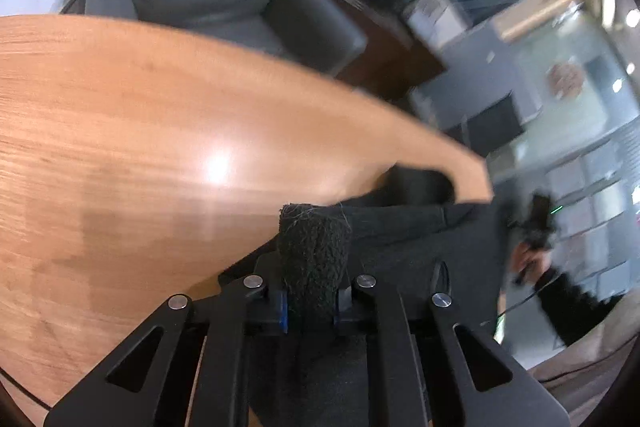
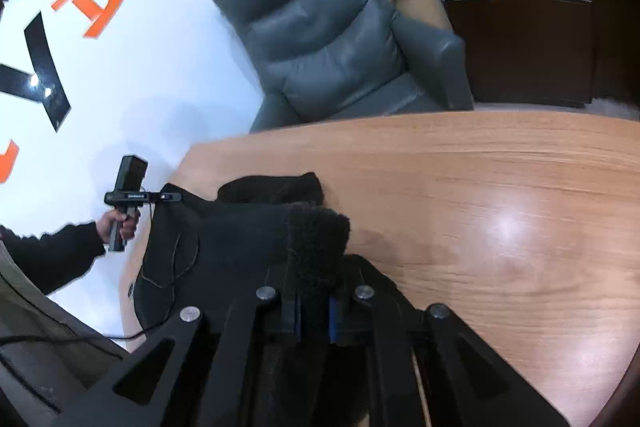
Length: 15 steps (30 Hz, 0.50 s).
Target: Fold clothes
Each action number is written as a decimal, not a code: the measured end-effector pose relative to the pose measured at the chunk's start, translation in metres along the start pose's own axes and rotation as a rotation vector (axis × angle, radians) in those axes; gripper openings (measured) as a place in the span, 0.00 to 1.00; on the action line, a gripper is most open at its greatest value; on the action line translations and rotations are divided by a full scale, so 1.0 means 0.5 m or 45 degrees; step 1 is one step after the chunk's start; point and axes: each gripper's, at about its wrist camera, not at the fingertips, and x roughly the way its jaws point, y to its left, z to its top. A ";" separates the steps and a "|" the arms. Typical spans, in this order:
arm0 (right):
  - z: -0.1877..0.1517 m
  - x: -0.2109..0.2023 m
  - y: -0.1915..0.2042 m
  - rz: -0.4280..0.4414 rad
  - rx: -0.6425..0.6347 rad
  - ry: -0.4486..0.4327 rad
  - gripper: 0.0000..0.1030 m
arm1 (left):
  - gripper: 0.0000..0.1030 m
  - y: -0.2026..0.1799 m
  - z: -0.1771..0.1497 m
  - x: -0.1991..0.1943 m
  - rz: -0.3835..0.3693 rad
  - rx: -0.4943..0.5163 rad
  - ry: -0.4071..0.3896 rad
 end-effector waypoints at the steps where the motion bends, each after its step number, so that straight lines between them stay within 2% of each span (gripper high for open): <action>1: -0.010 0.006 -0.016 -0.029 0.023 0.025 0.09 | 0.12 0.004 0.000 -0.007 -0.041 -0.011 -0.020; 3: -0.017 0.009 -0.025 -0.024 0.029 0.025 0.09 | 0.12 -0.007 -0.003 -0.017 -0.094 0.037 -0.031; 4: -0.015 0.000 -0.018 0.004 0.010 -0.013 0.09 | 0.12 -0.022 -0.007 -0.026 -0.131 0.092 -0.039; 6: -0.007 -0.031 0.011 0.075 -0.058 -0.133 0.09 | 0.12 -0.041 -0.013 -0.045 -0.143 0.180 -0.057; 7: -0.011 -0.028 0.003 0.049 -0.054 -0.107 0.09 | 0.13 -0.039 -0.014 -0.049 -0.112 0.199 -0.059; 9: -0.026 0.005 -0.030 -0.035 -0.004 0.033 0.09 | 0.13 -0.030 -0.010 -0.044 -0.160 0.156 -0.038; 11: -0.028 0.007 -0.024 -0.032 -0.034 0.053 0.09 | 0.13 -0.054 -0.006 -0.050 -0.214 0.222 -0.037; 13: -0.023 -0.011 -0.015 0.005 -0.052 -0.015 0.09 | 0.13 -0.076 -0.008 -0.047 -0.135 0.372 -0.055; 15: -0.025 -0.021 -0.020 0.017 -0.041 -0.050 0.09 | 0.13 -0.041 -0.001 -0.016 -0.053 0.296 0.005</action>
